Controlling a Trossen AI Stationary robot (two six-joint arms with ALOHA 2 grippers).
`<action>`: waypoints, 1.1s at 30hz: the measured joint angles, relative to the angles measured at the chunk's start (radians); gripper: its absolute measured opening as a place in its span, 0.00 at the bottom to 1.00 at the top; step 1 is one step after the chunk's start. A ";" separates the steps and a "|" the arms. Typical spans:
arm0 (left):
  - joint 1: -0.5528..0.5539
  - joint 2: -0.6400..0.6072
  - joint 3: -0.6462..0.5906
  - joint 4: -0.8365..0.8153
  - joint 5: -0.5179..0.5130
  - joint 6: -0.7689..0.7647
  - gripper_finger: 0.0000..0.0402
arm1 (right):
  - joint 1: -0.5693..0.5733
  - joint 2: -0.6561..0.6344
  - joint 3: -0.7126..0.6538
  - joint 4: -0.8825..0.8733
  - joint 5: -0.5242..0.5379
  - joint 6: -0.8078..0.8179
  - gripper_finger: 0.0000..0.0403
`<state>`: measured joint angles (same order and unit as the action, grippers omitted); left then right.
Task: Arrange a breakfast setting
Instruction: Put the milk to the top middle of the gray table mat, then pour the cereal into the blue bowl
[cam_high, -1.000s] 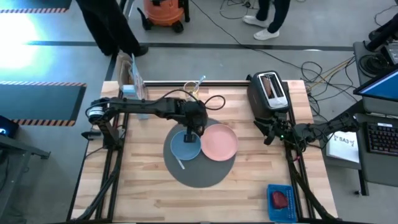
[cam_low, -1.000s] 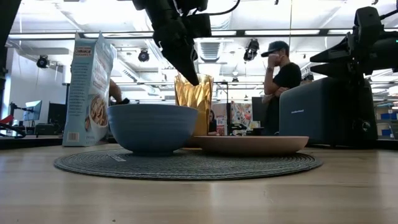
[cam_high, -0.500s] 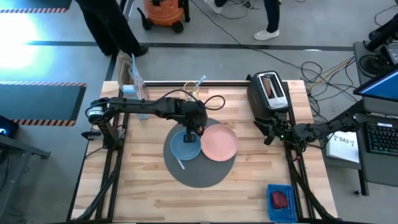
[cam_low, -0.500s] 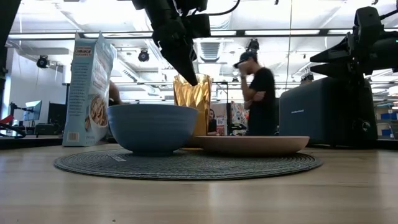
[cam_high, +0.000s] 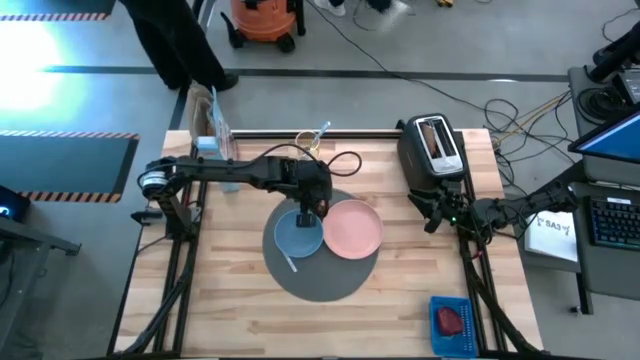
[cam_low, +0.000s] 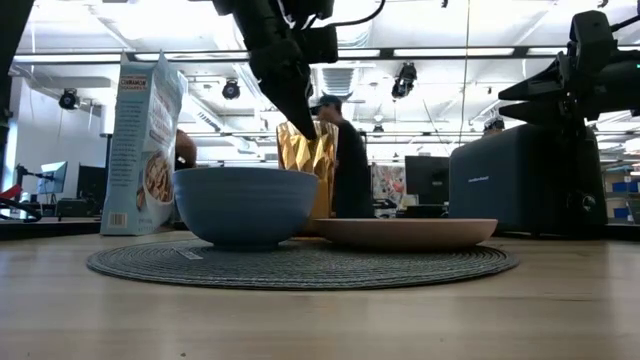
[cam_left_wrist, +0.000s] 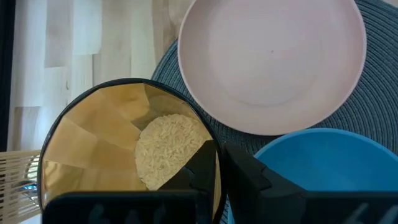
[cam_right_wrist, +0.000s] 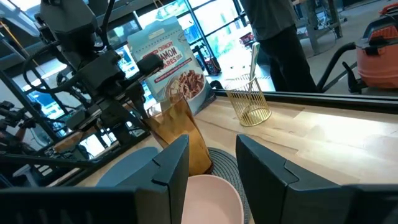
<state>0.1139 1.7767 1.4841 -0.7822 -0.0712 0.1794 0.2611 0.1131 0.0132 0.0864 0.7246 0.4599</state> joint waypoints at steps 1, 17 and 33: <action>0.000 0.000 0.000 0.000 -0.001 -0.004 0.03 | 0.000 0.000 0.000 0.000 0.000 0.000 0.31; -0.001 0.000 0.000 0.008 -0.002 -0.009 0.23 | 0.000 0.000 0.000 0.000 0.000 0.000 0.31; -0.004 -0.055 0.012 0.017 0.000 -0.006 0.25 | 0.000 0.000 0.000 0.000 0.000 0.000 0.31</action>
<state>0.1101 1.7214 1.4960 -0.7651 -0.0708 0.1734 0.2611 0.1131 0.0128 0.0864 0.7246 0.4599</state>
